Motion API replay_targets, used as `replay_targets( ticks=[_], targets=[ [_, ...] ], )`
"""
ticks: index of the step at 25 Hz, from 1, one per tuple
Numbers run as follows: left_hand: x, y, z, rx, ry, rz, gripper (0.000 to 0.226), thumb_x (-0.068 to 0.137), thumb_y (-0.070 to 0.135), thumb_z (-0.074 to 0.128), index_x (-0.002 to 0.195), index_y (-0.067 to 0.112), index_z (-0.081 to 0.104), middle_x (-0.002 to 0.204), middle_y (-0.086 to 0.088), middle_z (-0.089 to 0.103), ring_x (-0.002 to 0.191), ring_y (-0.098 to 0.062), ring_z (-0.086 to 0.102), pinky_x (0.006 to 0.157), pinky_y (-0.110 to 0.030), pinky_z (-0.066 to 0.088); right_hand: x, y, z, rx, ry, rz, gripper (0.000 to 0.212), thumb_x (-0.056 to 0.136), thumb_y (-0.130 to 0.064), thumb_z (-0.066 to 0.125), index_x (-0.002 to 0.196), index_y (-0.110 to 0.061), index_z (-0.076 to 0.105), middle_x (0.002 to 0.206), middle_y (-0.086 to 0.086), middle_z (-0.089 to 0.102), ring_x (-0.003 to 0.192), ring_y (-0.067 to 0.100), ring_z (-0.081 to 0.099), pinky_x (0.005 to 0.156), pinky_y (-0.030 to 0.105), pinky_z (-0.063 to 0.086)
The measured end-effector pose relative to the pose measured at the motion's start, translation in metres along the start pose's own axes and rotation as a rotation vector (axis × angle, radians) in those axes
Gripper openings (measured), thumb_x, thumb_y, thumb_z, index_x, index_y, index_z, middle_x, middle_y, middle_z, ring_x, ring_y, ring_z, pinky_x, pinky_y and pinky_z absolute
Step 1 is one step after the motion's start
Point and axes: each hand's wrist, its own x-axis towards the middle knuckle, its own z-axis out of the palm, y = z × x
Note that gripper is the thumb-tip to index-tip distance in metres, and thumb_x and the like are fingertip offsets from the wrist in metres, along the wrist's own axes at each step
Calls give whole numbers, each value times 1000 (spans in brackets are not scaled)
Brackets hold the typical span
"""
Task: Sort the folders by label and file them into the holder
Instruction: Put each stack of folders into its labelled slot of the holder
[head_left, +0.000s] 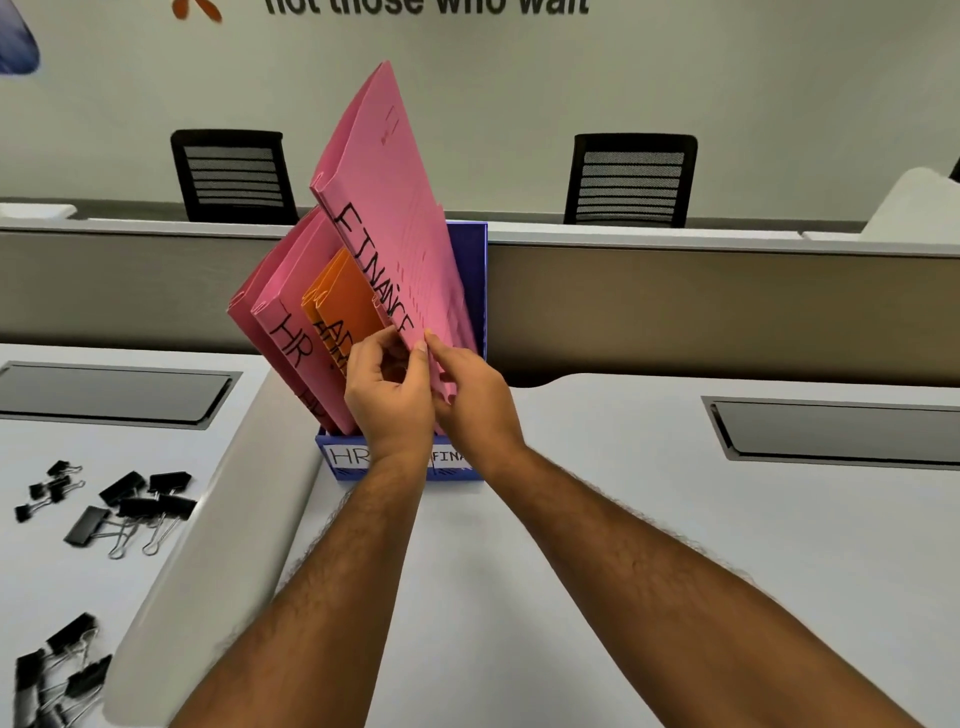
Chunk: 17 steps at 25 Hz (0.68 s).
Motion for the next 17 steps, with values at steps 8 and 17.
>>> replay_targets(
  ticks=[8, 17],
  targets=[
    [-6, -23, 4, 43, 6, -65, 27, 96, 39, 78, 112, 18, 80, 100, 9, 78, 94, -5, 72, 83, -22, 61, -9, 23, 7, -143, -30, -12, 65, 102, -39, 66, 160, -36, 36, 142, -8, 62, 121, 15, 64, 102, 41, 59],
    [-26, -46, 2, 210, -121, -205, 23, 96, 39, 74, 85, 20, 78, 72, 4, 70, 66, -12, 63, 61, -26, 49, -24, 36, 9, -110, -50, 92, 45, 102, -43, 65, 144, -32, 55, 132, -4, 69, 110, 18, 70, 93, 37, 63]
  ],
)
